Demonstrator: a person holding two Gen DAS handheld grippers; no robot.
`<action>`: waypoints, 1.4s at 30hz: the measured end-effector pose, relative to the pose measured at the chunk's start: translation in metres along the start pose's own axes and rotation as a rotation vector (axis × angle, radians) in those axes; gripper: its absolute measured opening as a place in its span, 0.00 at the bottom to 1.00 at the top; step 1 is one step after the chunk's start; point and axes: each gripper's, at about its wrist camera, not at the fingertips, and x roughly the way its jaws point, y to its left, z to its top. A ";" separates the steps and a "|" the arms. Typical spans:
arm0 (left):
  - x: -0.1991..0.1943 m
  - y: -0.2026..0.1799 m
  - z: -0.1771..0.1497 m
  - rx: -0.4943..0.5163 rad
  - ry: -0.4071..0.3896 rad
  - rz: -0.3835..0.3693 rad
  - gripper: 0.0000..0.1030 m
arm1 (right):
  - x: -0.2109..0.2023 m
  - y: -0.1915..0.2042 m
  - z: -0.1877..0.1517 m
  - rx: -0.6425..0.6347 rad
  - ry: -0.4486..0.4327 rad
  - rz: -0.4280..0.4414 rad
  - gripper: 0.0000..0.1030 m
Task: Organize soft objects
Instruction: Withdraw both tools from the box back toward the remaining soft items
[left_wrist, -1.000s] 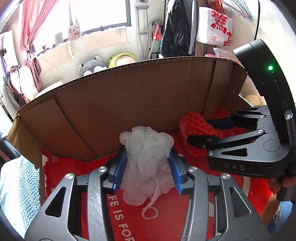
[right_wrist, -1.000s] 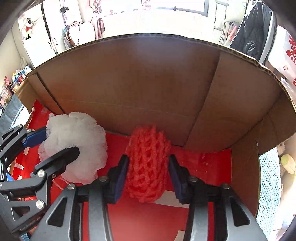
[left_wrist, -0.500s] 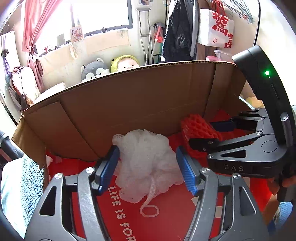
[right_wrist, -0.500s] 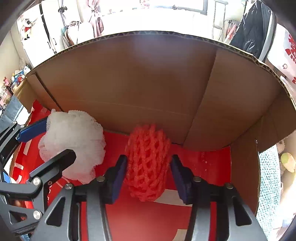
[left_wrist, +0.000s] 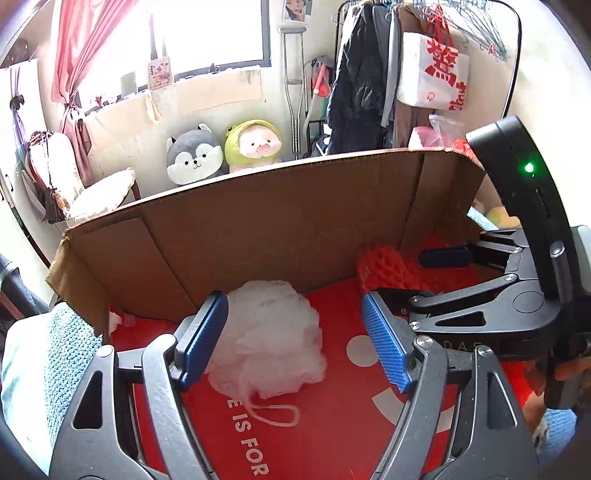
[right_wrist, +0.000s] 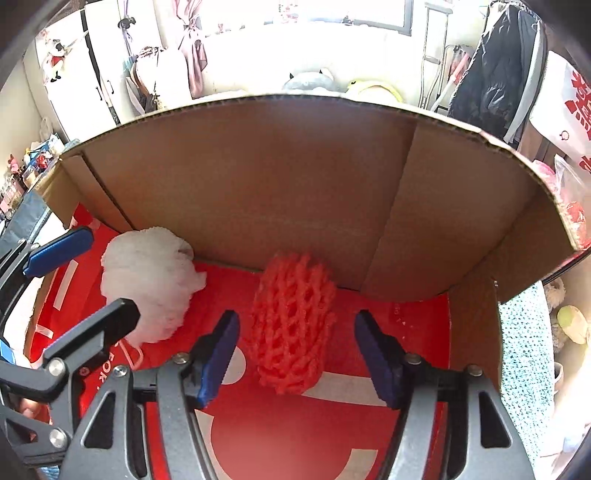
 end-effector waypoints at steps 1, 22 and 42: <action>-0.004 0.001 0.000 -0.008 -0.008 -0.001 0.75 | -0.003 0.000 0.000 0.002 -0.007 -0.001 0.68; -0.155 -0.009 -0.038 -0.071 -0.343 0.058 0.95 | -0.166 0.023 -0.062 -0.040 -0.400 -0.112 0.99; -0.276 -0.055 -0.155 -0.097 -0.607 0.104 1.00 | -0.285 0.070 -0.231 -0.035 -0.767 -0.201 1.00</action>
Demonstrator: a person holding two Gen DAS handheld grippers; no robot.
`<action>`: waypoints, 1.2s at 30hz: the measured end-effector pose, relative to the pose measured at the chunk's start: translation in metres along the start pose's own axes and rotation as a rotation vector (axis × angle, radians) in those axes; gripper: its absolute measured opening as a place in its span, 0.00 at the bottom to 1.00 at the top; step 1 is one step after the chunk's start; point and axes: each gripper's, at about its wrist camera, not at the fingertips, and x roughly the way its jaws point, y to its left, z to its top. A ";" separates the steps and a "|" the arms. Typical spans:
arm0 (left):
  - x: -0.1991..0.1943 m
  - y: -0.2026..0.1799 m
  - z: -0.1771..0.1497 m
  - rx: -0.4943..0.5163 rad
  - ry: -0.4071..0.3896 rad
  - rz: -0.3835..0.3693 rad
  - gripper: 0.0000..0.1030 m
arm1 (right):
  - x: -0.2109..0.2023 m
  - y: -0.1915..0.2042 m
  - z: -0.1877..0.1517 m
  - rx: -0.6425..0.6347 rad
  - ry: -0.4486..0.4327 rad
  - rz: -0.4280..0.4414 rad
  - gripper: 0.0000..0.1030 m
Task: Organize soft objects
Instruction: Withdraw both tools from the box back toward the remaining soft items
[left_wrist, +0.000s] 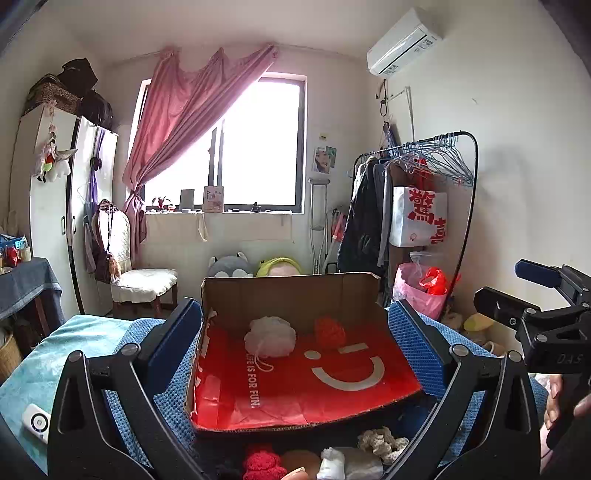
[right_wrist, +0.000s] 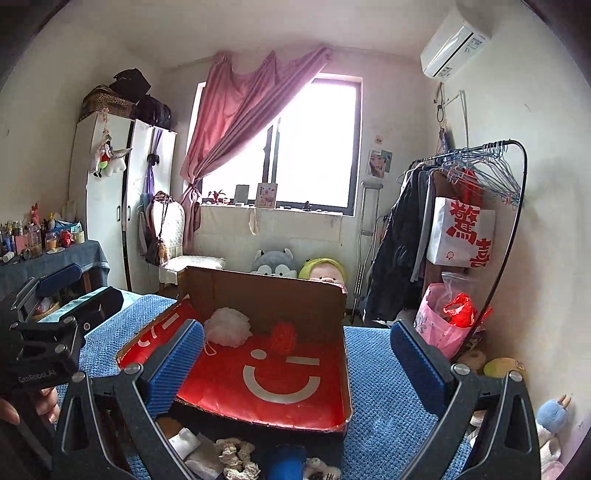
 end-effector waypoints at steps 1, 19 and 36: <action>-0.005 -0.001 -0.005 0.003 0.004 0.003 1.00 | -0.007 0.001 -0.005 0.004 -0.011 -0.009 1.00; -0.047 -0.005 -0.090 -0.029 0.088 0.050 1.00 | -0.045 0.017 -0.113 0.063 0.039 -0.068 1.00; -0.032 -0.001 -0.159 -0.058 0.285 0.064 1.00 | -0.021 0.013 -0.179 0.134 0.205 -0.083 1.00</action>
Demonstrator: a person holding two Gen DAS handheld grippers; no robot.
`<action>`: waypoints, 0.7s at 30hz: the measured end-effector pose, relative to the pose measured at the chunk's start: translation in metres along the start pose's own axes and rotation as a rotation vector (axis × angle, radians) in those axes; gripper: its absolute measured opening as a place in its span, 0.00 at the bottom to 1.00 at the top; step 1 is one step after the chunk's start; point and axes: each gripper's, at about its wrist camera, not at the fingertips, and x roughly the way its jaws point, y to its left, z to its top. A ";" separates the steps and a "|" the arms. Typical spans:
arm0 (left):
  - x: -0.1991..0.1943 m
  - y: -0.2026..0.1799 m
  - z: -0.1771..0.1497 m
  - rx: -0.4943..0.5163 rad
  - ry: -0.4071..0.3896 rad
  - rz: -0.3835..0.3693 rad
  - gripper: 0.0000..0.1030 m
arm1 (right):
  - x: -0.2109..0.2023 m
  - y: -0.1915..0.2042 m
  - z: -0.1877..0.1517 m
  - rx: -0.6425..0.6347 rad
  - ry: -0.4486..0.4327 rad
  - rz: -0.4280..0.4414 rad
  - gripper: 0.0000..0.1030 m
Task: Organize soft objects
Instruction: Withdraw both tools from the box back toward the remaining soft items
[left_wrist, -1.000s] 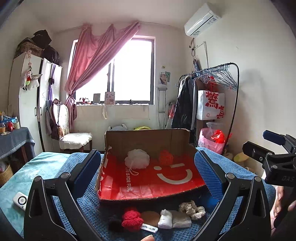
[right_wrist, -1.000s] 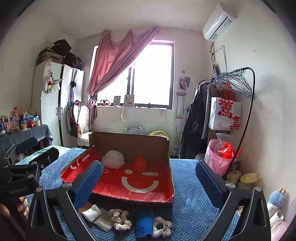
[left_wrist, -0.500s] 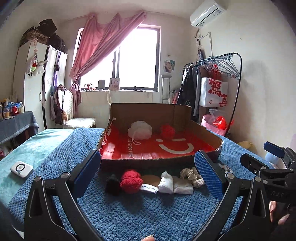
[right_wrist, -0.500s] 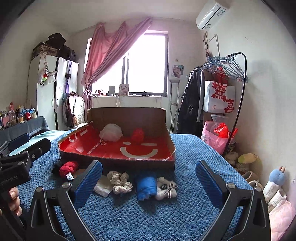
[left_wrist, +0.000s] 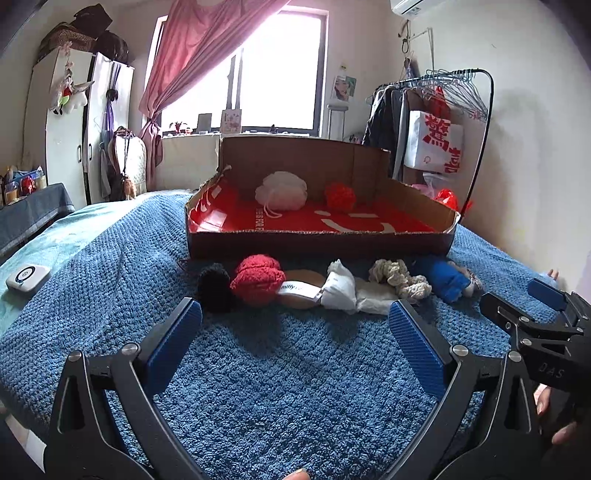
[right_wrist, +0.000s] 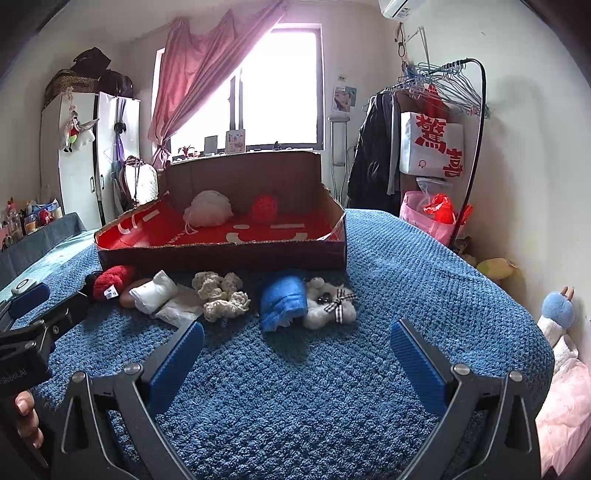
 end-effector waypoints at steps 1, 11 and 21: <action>0.002 0.000 -0.002 -0.001 0.012 0.001 1.00 | 0.001 0.000 -0.002 0.001 0.008 0.000 1.00; 0.014 0.006 -0.020 -0.007 0.092 0.021 1.00 | 0.012 0.001 -0.023 0.001 0.080 0.001 1.00; 0.017 0.014 -0.012 -0.002 0.133 0.024 1.00 | 0.019 -0.003 -0.017 0.010 0.107 0.006 1.00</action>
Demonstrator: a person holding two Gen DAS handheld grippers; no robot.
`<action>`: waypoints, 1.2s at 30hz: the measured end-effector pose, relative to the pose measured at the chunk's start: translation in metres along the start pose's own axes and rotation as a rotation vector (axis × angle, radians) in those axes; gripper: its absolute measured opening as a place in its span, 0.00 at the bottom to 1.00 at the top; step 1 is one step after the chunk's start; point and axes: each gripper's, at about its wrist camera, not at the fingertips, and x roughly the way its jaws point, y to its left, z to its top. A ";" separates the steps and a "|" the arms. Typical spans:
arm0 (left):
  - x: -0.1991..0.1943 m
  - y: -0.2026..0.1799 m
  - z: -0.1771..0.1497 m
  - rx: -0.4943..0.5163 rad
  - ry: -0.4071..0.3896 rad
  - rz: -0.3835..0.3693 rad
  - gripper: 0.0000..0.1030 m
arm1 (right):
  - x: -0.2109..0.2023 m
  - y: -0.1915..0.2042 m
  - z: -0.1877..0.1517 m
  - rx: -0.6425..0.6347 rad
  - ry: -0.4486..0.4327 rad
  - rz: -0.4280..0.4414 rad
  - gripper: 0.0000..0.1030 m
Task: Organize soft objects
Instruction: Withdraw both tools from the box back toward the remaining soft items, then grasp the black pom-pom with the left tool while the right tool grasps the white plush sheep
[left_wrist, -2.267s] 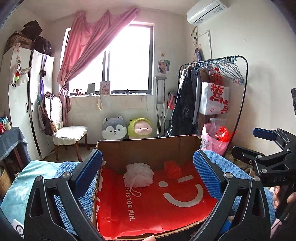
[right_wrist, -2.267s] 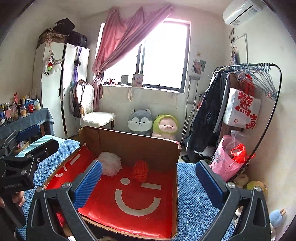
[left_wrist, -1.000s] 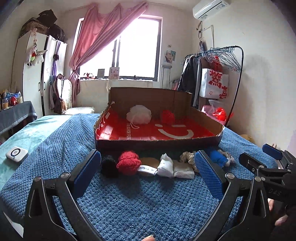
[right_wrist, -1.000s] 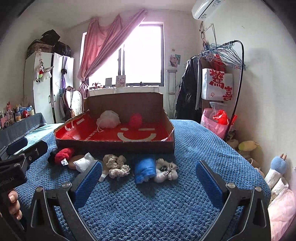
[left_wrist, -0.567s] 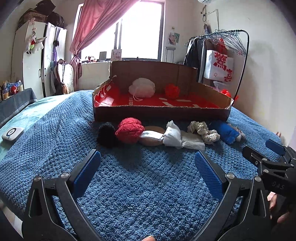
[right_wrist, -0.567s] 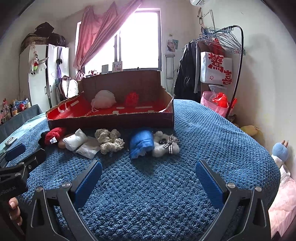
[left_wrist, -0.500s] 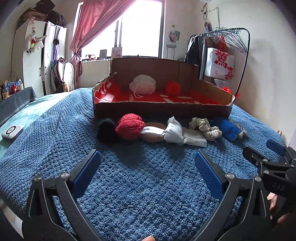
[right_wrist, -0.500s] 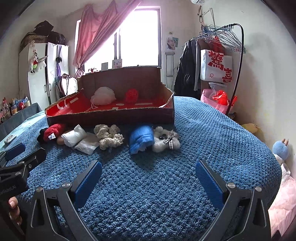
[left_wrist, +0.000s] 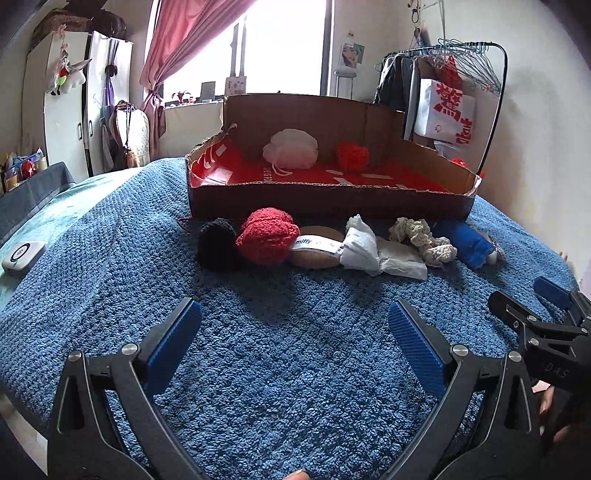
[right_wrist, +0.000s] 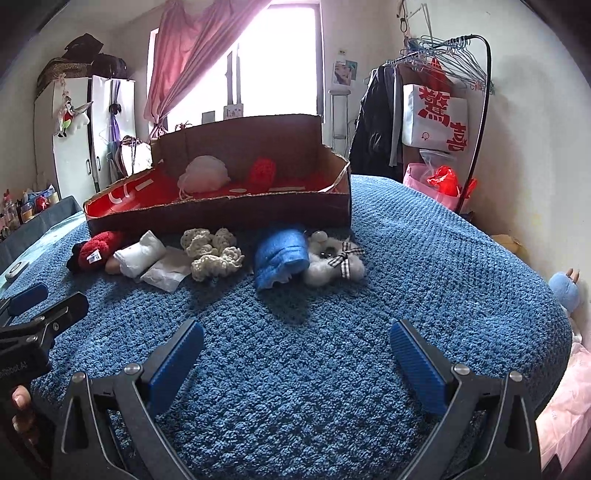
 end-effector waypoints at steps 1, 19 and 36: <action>0.000 0.001 0.003 0.000 0.003 0.000 1.00 | 0.001 -0.001 0.002 0.002 0.003 0.000 1.00; 0.027 0.062 0.067 -0.028 0.090 0.054 1.00 | 0.033 -0.053 0.063 0.074 0.119 0.009 1.00; 0.073 0.075 0.070 0.046 0.244 0.002 0.99 | 0.078 -0.062 0.071 -0.080 0.326 0.047 0.98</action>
